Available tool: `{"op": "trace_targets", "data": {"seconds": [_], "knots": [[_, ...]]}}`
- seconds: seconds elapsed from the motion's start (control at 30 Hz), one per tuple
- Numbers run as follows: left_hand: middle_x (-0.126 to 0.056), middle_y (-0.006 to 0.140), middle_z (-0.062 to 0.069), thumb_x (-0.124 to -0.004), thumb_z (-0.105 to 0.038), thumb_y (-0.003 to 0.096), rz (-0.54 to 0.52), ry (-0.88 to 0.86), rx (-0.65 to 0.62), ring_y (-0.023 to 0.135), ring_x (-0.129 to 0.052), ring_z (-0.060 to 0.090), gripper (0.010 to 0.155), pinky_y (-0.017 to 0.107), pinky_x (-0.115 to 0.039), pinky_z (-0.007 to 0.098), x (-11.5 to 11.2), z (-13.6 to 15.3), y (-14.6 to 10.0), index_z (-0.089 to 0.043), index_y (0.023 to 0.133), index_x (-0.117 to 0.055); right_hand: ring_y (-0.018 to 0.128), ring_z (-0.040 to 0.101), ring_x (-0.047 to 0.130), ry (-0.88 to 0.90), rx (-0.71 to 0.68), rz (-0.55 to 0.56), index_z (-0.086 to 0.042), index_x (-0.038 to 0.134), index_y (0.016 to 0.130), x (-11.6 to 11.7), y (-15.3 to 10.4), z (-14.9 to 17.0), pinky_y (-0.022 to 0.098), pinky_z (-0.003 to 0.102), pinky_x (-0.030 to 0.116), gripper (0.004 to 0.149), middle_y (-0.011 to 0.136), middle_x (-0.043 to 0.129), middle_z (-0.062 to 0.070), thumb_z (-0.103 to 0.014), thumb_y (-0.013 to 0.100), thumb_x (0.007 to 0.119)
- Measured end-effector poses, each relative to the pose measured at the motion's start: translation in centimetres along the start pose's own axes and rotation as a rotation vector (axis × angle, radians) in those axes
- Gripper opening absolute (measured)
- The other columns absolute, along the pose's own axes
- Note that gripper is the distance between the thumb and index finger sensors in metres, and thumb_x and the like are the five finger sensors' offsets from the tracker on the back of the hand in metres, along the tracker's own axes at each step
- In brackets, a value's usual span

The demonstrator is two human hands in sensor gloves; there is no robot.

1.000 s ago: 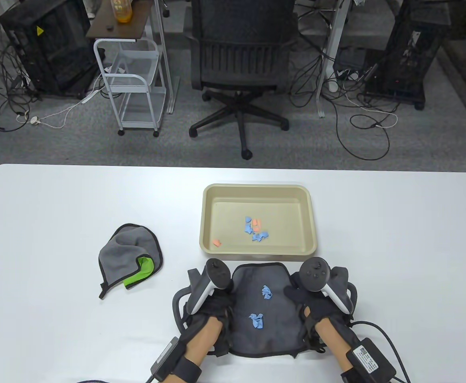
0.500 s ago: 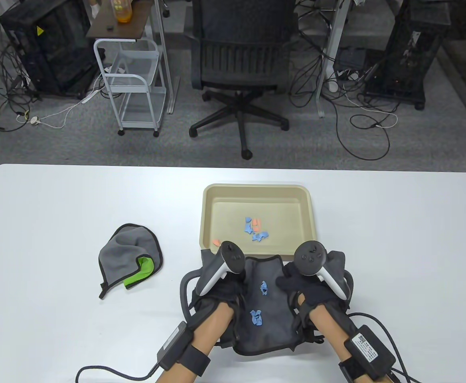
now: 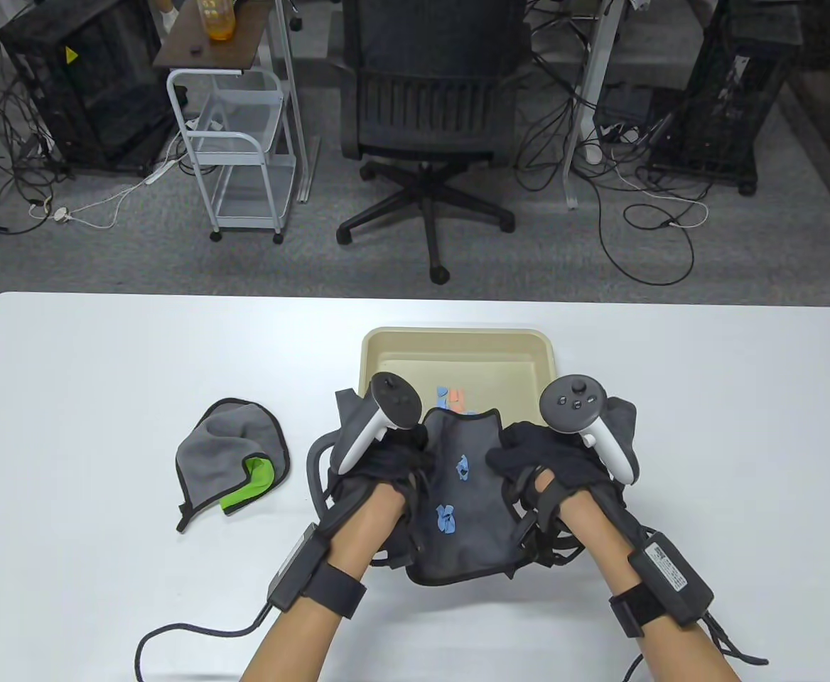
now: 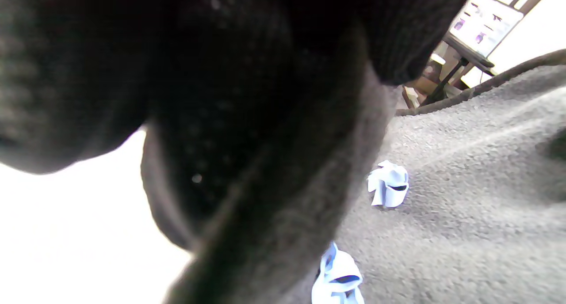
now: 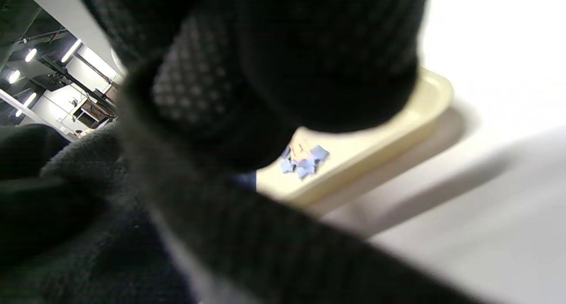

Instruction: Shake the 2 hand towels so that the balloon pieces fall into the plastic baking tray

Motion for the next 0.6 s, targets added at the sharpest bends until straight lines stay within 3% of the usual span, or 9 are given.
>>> {"op": "trace_targets", "data": {"seconds": [0.2,0.33,0.47,0.6], "knots": [[-0.1,0.047,-0.01,-0.078,-0.042,0.0389,-0.043,-0.097,0.026,0.018,-0.119,0.012,0.038,0.01,-0.101,0.03,3.8,-1.4,2.7,-0.04,0.076,-0.069,0.035,-0.003,0.11,0.134,0.008,0.064,-0.027,0.078,0.074,-3.1,3.0,-1.5,0.02,0.012,0.098,0.039,0.09,0.083,0.003,-0.039,0.038,0.086],[-0.099,0.053,-0.01,-0.078,-0.041,0.0383,-0.138,-0.222,0.032,0.03,-0.12,0.015,0.038,0.018,-0.101,0.032,6.6,-2.0,4.4,-0.041,0.075,-0.069,0.042,-0.002,0.108,0.222,-0.037,0.199,-0.029,0.078,0.074,-5.7,4.6,-2.4,0.026,0.014,0.098,0.038,0.092,0.081,0.001,-0.038,0.038,0.086],[-0.097,0.062,-0.012,-0.08,-0.039,0.0377,-0.205,-0.42,-0.022,0.047,-0.118,0.017,0.039,0.031,-0.1,0.035,7.6,-1.8,6.1,-0.044,0.074,-0.068,0.053,-0.001,0.106,0.226,-0.106,0.353,-0.033,0.078,0.073,-7.5,5.6,-2.6,0.036,0.015,0.098,0.037,0.094,0.08,-0.005,-0.039,0.038,0.086],[-0.093,0.07,-0.013,-0.081,-0.035,0.0373,-0.326,-0.581,-0.116,0.06,-0.114,0.019,0.04,0.04,-0.097,0.037,7.0,-1.1,7.8,-0.046,0.073,-0.067,0.063,0.0,0.103,0.28,-0.177,0.485,-0.037,0.078,0.072,-7.5,6.3,-1.5,0.044,0.017,0.096,0.036,0.095,0.079,-0.01,-0.039,0.037,0.086]]}}
Point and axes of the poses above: the tracker on the back of each hand, its own z axis roughly to the little-finger side, its own y axis roughly from the wrist to the fingertips, x = y × z, the point moved 4 cm from there along y, roughly from the wrist to the fingertips
